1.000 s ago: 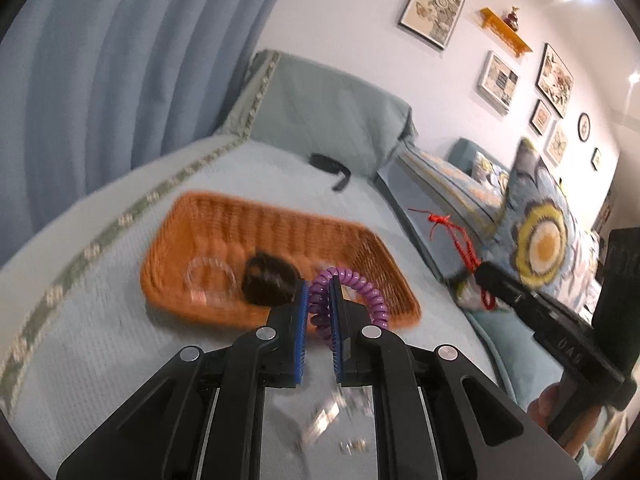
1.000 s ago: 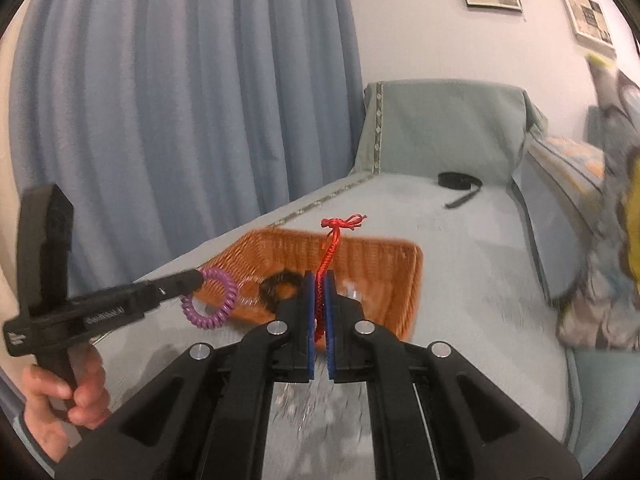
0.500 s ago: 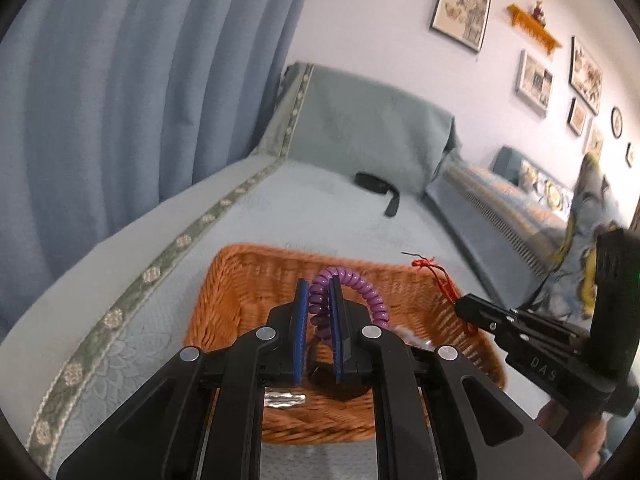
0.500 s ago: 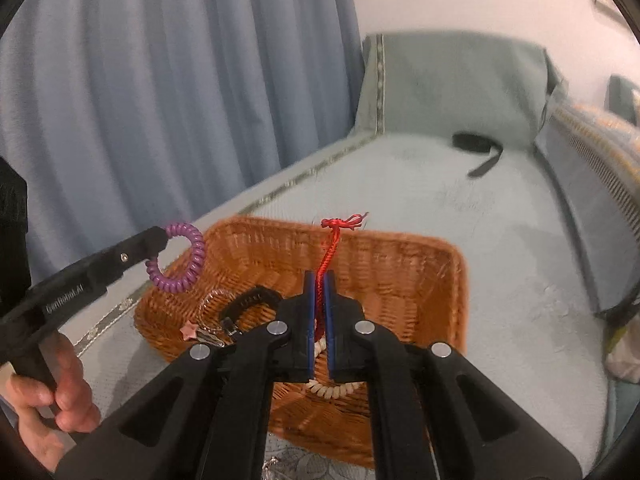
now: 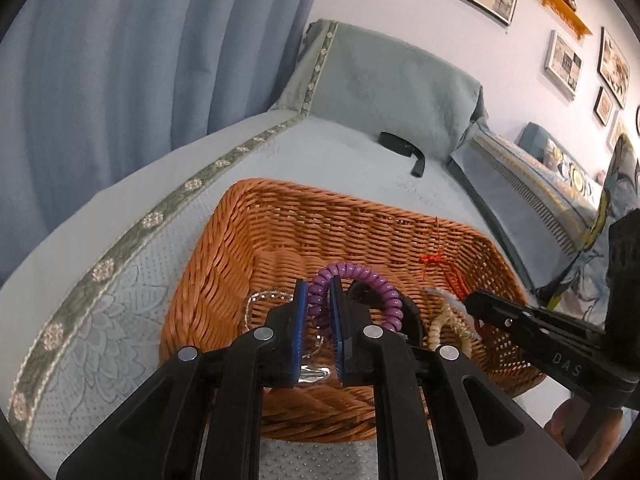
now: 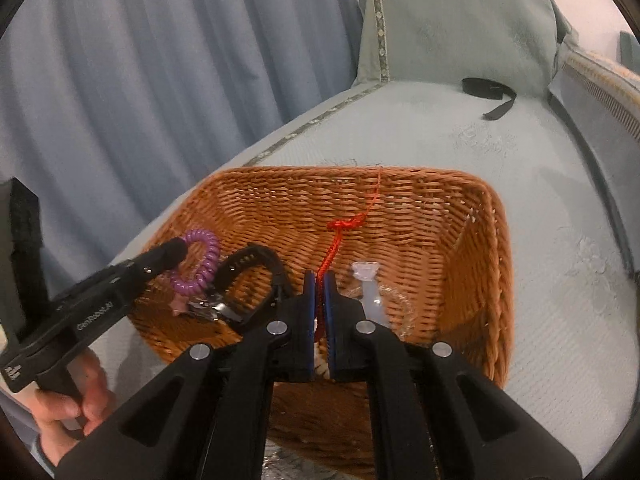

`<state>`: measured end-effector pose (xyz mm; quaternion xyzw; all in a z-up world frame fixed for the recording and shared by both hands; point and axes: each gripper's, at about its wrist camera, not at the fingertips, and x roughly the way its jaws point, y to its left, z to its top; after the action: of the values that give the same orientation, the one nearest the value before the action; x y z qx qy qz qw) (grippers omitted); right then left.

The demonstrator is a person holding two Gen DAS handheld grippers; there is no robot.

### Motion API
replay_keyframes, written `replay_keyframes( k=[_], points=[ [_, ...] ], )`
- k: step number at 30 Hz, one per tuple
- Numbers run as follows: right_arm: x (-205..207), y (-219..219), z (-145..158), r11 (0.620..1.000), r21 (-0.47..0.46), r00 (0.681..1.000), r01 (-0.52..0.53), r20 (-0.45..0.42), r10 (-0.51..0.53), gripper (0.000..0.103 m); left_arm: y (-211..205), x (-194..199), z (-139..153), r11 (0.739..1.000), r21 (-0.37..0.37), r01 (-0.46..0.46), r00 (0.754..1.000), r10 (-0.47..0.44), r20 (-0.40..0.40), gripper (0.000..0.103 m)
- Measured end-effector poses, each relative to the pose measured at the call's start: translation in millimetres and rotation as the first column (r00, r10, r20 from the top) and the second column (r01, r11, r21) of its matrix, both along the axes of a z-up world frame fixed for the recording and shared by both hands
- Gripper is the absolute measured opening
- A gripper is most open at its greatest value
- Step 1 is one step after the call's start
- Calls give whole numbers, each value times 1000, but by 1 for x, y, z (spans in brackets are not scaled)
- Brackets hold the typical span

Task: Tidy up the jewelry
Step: 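Release the keychain and red cord into the basket, withdraw both open tools, then grasp a small silver charm with the left tool while the right tool grasps a silver hair clip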

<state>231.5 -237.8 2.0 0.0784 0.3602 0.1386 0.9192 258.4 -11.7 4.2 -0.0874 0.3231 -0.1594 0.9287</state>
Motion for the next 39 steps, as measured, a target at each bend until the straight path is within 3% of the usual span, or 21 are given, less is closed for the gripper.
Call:
replay_keyframes(
  k=[1,2,3,4,6,8,11,16,21,25,28,30,36,39],
  points=[
    [-1,-1,1,1000,-6,1000,7,1,-7,4,-1,-1,1,1000,1,-3,1000,3,4,13],
    [-2,-1,2,1000,-9,1000,12,-1,-12,6,0,-4,2,1000,0,2,1000,-2,6,26],
    [-3,-2,3,1000,-6,1000,11,-3,-11,10,0,-8,5,1000,-1,3,1000,-3,14,32],
    [-5,-3,4,1000,0,1000,12,-1,-12,13,1,-13,7,1000,1,6,1000,-6,24,32],
    [-11,-6,9,1000,4,1000,21,3,-21,27,2,-21,13,1000,-3,26,999,-26,29,33],
    [-18,-9,15,999,31,1000,11,7,-11,32,7,-35,22,999,-23,40,998,-39,40,37],
    [-41,-9,33,1000,29,999,4,51,-6,33,17,-65,40,998,-48,50,995,-45,85,46],
    [-100,-4,61,1000,1,989,-20,146,20,33,32,-122,68,996,-70,56,988,-45,148,46],
    [-149,4,72,999,-7,981,-43,190,44,33,39,-172,81,993,-92,72,981,-53,188,46],
    [-176,8,63,999,-6,982,-44,184,45,34,40,-194,70,994,-79,71,982,-56,178,46],
    [-190,11,51,1000,-12,984,-25,177,27,45,44,-198,55,992,-97,76,987,-61,151,46],
    [-196,13,42,1000,-15,987,-21,161,23,46,45,-199,43,991,-109,75,990,-61,127,46],
    [-198,20,11,998,-55,992,-7,126,13,46,40,-192,15,997,-27,69,993,-66,95,46],
    [-193,18,-2,998,-61,994,6,113,1,46,42,-182,-2,997,-30,72,996,-71,45,46]
  ],
)
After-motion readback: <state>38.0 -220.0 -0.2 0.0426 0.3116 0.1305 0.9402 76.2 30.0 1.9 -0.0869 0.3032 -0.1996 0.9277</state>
